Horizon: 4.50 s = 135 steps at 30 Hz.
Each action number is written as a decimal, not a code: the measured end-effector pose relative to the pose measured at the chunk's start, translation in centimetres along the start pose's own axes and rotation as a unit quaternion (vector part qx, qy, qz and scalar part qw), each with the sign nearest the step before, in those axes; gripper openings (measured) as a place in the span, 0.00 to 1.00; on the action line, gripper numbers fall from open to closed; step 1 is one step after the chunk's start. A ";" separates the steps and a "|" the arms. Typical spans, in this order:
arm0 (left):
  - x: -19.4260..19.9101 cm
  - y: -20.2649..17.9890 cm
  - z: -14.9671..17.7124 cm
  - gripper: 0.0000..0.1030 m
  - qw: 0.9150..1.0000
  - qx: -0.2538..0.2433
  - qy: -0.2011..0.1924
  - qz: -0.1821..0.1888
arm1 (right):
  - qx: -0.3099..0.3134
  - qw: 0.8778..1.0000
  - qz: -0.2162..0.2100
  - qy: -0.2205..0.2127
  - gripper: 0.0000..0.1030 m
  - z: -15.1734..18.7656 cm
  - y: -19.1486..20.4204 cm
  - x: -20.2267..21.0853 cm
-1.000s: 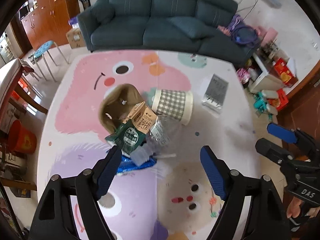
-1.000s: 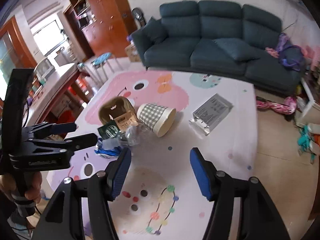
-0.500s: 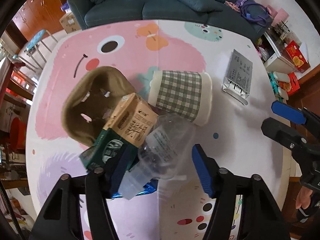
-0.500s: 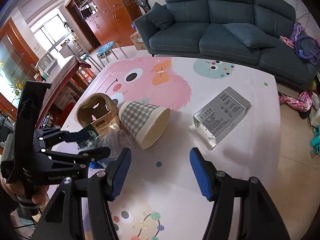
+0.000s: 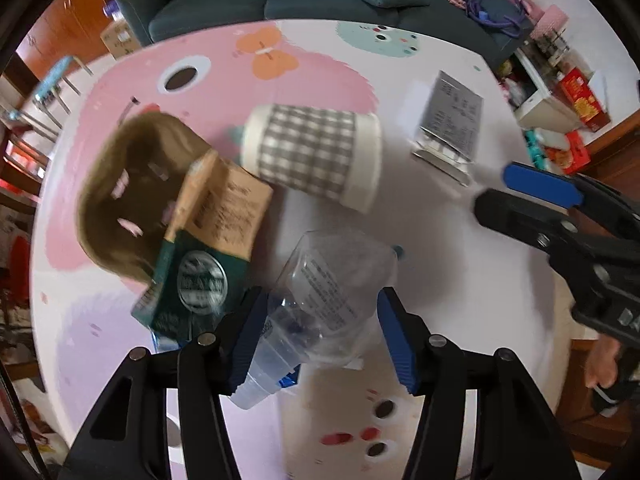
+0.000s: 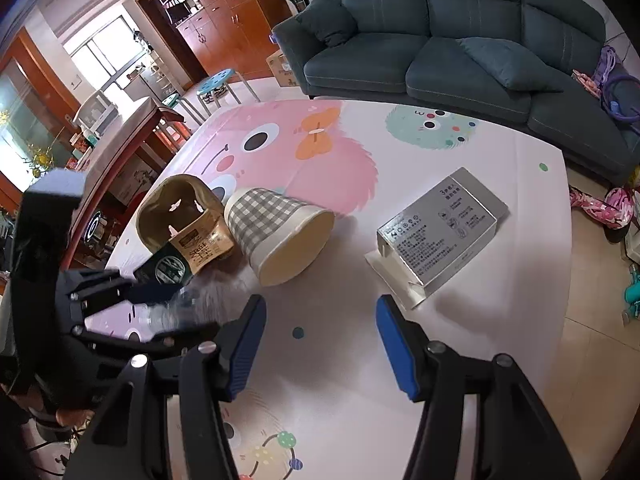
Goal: Collect trash
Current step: 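Grasp the clear plastic bottle with the left tool and lift it, then grasp the checkered paper cup with the right tool while the left holds the bottle, then carry the bottle and checkered cup over the trash bin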
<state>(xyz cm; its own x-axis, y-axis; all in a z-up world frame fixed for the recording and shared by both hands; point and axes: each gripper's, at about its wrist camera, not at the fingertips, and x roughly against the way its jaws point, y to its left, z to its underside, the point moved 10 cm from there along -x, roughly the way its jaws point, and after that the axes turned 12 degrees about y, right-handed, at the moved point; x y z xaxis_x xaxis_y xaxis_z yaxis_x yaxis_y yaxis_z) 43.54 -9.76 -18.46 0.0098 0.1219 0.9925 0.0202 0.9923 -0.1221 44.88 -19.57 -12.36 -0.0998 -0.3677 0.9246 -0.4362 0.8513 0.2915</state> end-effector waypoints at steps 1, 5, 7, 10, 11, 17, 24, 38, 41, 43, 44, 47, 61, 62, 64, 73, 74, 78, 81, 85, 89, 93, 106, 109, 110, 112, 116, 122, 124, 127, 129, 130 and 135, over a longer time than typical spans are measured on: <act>-0.1 -0.2 0.3 0.53 1.000 0.003 0.002 0.012 | 0.001 1.000 -0.003 0.001 0.56 -0.1 0.1 0.0; -0.4 -0.4 0.7 0.53 0.999 0.011 0.007 0.044 | 0.012 1.000 -0.009 0.005 0.56 -0.4 0.5 -0.2; -0.6 -0.3 0.6 0.54 0.998 0.015 0.014 0.059 | 0.017 1.000 -0.011 0.008 0.56 -0.5 0.7 -0.5; -0.9 -0.2 0.3 0.55 0.997 0.015 0.024 0.075 | 0.018 1.000 -0.015 0.013 0.56 -0.6 0.7 -0.9; -0.9 -0.1 0.2 0.55 0.997 0.016 0.025 0.078 | 0.018 1.000 -0.018 0.015 0.56 -0.6 0.8 -1.0; -1.2 -0.4 0.3 0.56 0.996 0.005 0.029 0.090 | 0.020 0.999 -0.027 0.028 0.56 -0.4 0.9 -1.8; -3.1 -3.0 0.4 0.58 0.989 -0.074 0.081 0.100 | 0.019 0.999 -0.031 0.036 0.56 -0.3 0.7 -2.5; -0.7 -1.5 0.2 0.42 0.995 -0.015 0.024 0.094 | 0.031 0.998 -0.048 0.024 0.56 -2.1 1.7 -2.9; 1.1 0.5 0.5 0.42 0.995 0.033 -0.009 0.090 | 0.048 0.998 -0.031 0.022 0.56 -3.3 2.7 -3.1; 2.2 1.6 0.9 0.42 0.994 0.059 -0.030 0.085 | 0.077 0.997 -0.016 0.013 0.56 -4.3 3.7 -3.0; 2.7 2.1 1.1 0.42 0.993 0.073 -0.039 0.084 | 0.093 0.996 -0.010 0.008 0.56 -4.7 4.2 -3.1; 4.1 3.8 1.7 0.42 0.989 0.111 -0.062 0.079 | 0.151 0.988 0.034 0.008 0.57 -5.6 5.6 -4.0; 6.0 10.3 3.2 0.42 0.962 0.229 -0.107 0.106 | 0.299 0.931 0.210 0.020 0.49 -5.5 7.7 -9.3; 6.0 10.4 3.5 0.42 0.961 0.231 -0.107 0.107 | 0.294 0.933 0.206 0.020 0.41 -5.5 7.8 -9.1; 6.0 10.6 4.0 0.42 0.960 0.232 -0.109 0.108 | 0.281 0.938 0.204 0.017 0.30 -5.8 7.7 -8.5; 7.0 10.6 6.4 0.42 0.964 0.215 -0.119 0.105 | 0.118 0.992 0.042 0.024 0.21 -4.3 7.3 -3.2; 7.2 10.5 6.7 0.42 0.965 0.211 -0.120 0.105 | 0.106 0.994 0.028 0.024 0.21 -3.7 7.3 -2.7; 7.8 9.9 8.5 0.42 0.970 0.185 -0.123 0.102 | 0.052 0.998 -0.018 0.018 0.20 -0.7 7.9 -0.6; 8.4 9.4 10.5 0.42 0.974 0.159 -0.126 0.104 | 0.004 0.999 -0.042 0.009 0.20 2.5 8.7 1.1; 9.4 8.9 14.0 0.42 0.978 0.116 -0.132 0.110 | -0.049 0.997 -0.058 -0.008 0.19 7.5 11.2 3.3; 10.3 8.6 18.8 0.42 0.981 0.064 -0.133 0.122 | -0.090 0.994 -0.054 -0.030 0.18 12.9 14.6 5.2; 10.5 8.9 24.2 0.42 0.985 0.004 -0.121 0.126 | -0.137 0.988 -0.048 -0.052 0.18 19.0 18.8 6.7; 9.1 9.4 37.1 0.42 0.981 -0.084 -0.085 0.154 | -0.227 0.972 -0.055 -0.018 0.18 34.4 29.5 3.8; 7.6 8.9 39.0 0.42 0.981 -0.084 -0.074 0.160 | -0.234 0.970 -0.057 0.001 0.18 36.5 29.8 2.3; 6.9 8.8 39.6 0.42 0.982 -0.080 -0.068 0.160 | -0.241 0.969 -0.059 0.010 0.18 37.4 29.7 1.5; 5.3 8.6 40.7 0.42 0.983 -0.073 -0.055 0.158 | -0.254 0.965 -0.064 0.022 0.18 38.7 29.0 0.1; 0.9 8.2 42.7 0.42 0.987 -0.055 -0.032 0.148 | -0.278 0.957 -0.067 0.051 0.19 41.5 27.1 -4.2; -9.5 8.5 44.9 0.42 0.993 -0.022 0.010 0.119 | -0.320 0.941 -0.067 0.084 0.20 45.7 23.1 -13.2; -13.5 8.9 45.3 0.42 0.993 -0.014 0.021 0.111 | -0.340 0.933 -0.074 0.092 0.21 47.0 21.9 -16.4; -18.2 9.4 45.3 0.43 0.994 -0.004 0.030 0.104 | -0.356 0.925 -0.076 0.105 0.22 48.7 20.2 -21.3; -20.7 9.6 44.7 0.43 0.995 0.000 0.032 0.098 | -0.360 0.924 -0.077 0.109 0.23 49.4 19.5 -23.8; -22.2 9.8 44.4 0.43 0.995 0.002 0.033 0.095 | -0.363 0.922 -0.075 0.110 0.24 49.6 19.3 -25.2; -26.8 10.2 43.6 0.45 0.996 0.005 0.035 0.083 | -0.387 0.912 -0.082 0.112 0.35 50.3 17.6 -30.1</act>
<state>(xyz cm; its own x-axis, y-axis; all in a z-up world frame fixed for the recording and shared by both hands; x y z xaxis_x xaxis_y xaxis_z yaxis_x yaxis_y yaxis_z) -0.14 -2.03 -46.02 0.0811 0.2831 0.9557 0.0027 0.9587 -0.2843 -4.73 -12.31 -47.44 0.1326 -0.5016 0.8549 0.3419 0.8327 0.4356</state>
